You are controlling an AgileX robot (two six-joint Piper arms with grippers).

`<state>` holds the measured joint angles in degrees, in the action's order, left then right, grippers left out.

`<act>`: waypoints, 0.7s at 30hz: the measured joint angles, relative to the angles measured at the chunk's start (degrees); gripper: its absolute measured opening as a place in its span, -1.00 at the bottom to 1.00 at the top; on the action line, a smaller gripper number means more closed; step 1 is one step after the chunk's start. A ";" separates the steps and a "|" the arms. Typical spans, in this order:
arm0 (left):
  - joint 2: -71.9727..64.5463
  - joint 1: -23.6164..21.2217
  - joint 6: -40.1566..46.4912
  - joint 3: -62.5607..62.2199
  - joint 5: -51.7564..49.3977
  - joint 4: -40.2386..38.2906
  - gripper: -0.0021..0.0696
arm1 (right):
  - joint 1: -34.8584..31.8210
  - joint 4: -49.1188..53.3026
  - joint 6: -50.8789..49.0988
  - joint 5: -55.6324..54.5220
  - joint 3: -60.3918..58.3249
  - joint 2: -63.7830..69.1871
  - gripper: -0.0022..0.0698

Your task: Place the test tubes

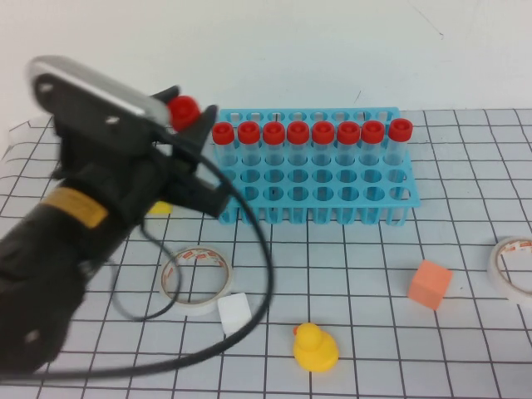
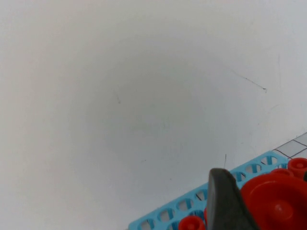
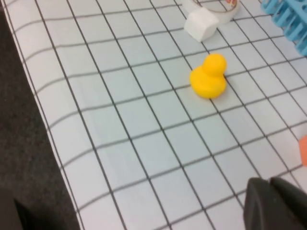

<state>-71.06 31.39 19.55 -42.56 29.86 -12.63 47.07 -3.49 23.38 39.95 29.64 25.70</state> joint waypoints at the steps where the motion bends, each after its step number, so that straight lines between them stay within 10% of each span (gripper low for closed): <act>1: -1.46 0.00 -0.25 -0.61 1.17 1.07 -0.18 | 0.00 0.28 0.00 0.11 -1.15 -1.31 -0.92; 21: -25.11 -8.08 -16.10 -14.08 4.12 9.30 -0.18 | 0.00 3.09 -0.98 0.38 -6.54 -4.21 -0.93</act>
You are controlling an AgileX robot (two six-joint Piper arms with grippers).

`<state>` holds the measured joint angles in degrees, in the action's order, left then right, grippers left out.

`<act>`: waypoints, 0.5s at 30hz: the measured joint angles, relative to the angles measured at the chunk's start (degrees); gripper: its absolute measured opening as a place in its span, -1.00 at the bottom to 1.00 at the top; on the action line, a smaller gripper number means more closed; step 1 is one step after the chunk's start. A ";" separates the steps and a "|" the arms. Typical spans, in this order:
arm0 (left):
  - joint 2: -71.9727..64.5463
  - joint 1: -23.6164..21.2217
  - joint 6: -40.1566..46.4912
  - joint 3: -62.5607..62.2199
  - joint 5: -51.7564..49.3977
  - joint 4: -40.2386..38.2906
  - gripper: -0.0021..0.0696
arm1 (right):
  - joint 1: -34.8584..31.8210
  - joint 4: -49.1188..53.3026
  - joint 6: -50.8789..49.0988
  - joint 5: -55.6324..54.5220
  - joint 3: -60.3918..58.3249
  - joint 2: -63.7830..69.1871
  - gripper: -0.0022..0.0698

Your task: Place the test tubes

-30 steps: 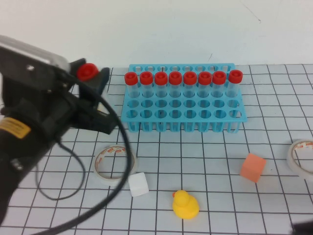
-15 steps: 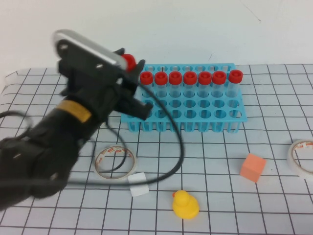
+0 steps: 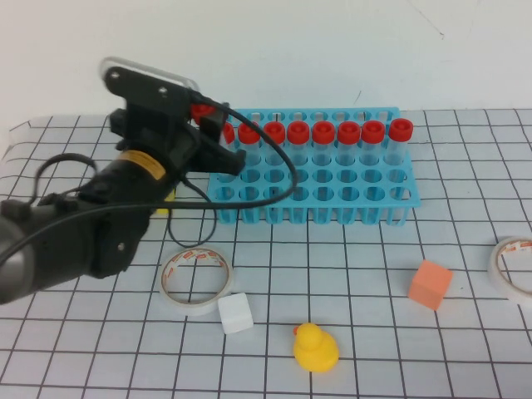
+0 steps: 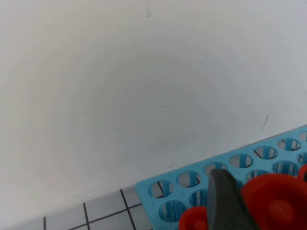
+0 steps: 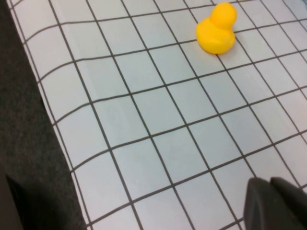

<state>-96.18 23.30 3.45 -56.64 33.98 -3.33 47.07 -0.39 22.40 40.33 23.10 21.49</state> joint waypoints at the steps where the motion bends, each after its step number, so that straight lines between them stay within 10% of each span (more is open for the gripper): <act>1: -0.75 0.00 -0.44 -0.51 0.00 1.03 -0.18 | 0.00 0.39 -0.10 0.00 0.00 0.00 -0.93; 15: -4.73 -0.47 -0.08 -2.75 0.04 2.87 -0.19 | 0.00 0.39 -0.32 0.00 -0.04 0.00 -0.94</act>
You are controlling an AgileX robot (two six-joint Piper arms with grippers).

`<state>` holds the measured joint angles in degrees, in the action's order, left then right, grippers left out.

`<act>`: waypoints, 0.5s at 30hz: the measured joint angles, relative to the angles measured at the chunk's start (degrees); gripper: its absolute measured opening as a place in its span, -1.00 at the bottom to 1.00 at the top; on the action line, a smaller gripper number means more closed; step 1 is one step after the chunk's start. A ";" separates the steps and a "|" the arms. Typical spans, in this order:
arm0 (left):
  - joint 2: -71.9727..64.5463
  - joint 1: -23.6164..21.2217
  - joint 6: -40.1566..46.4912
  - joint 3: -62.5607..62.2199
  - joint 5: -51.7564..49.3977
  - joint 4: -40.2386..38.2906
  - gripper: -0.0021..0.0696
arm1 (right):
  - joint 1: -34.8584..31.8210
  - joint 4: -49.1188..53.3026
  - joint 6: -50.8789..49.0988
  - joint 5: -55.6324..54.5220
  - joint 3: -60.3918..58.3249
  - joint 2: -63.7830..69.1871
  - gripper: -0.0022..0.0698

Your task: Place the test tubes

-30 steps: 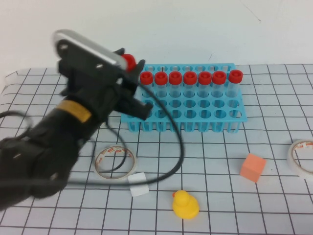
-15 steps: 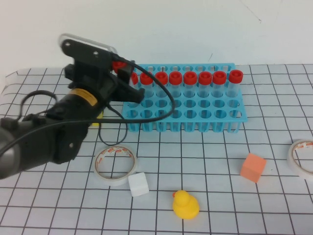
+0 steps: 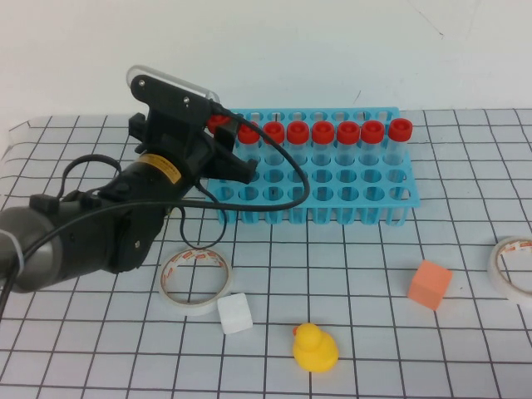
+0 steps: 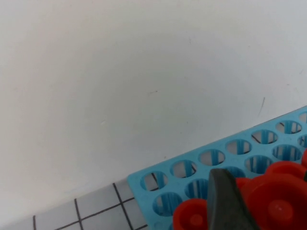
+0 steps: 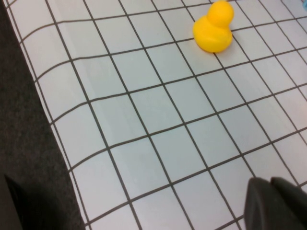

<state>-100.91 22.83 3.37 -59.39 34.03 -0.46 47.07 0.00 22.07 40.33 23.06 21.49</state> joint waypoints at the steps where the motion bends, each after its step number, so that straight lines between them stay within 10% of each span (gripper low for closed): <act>1: 0.00 -0.23 0.63 0.00 0.00 0.00 -0.19 | 0.00 0.00 0.00 0.00 0.00 0.00 -0.94; 15: -2.54 -3.14 -3.00 -0.13 5.00 5.18 -0.19 | 0.00 0.00 -0.04 0.00 0.00 0.00 -0.94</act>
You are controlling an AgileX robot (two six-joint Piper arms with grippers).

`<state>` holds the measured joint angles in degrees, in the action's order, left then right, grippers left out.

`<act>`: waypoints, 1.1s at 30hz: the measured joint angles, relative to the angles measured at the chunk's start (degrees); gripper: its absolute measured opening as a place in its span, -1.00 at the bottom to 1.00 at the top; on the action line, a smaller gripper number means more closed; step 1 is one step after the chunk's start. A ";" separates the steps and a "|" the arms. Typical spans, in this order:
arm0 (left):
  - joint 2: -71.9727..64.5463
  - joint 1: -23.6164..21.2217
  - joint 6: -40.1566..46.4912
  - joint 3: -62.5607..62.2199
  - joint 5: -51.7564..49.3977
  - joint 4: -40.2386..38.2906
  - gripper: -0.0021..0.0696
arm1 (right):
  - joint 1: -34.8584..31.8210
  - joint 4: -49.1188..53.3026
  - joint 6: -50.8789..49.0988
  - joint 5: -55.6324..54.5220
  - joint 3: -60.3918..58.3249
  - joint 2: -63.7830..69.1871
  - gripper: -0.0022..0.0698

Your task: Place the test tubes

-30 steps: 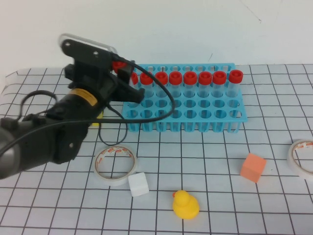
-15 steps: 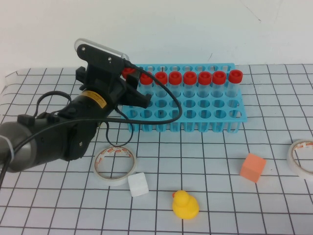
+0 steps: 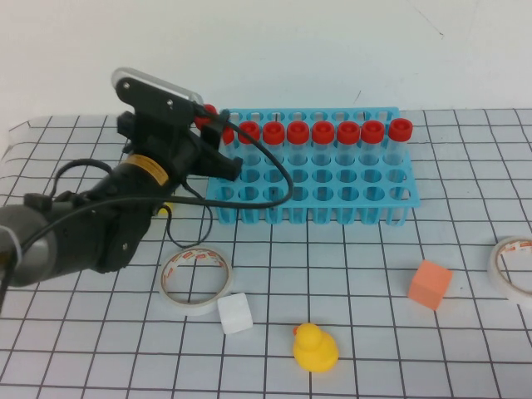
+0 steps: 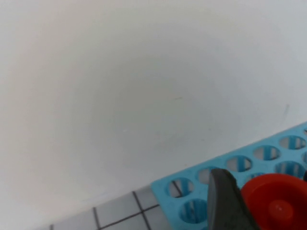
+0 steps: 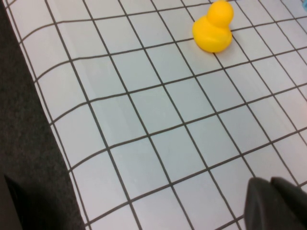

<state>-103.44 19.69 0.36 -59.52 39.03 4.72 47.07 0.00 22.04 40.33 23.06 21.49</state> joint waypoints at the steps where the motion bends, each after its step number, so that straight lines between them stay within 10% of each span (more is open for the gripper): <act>1: -0.45 0.00 -1.26 -0.13 0.13 1.19 -0.19 | 0.00 0.00 0.00 0.00 0.00 0.00 -0.94; 33: -2.56 0.00 -1.06 -0.50 -2.54 4.43 -0.19 | 0.00 0.00 -0.09 0.00 0.00 0.00 -0.94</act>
<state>-106.00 19.69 -0.69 -60.02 36.49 9.16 47.07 0.00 21.94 40.33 23.06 21.49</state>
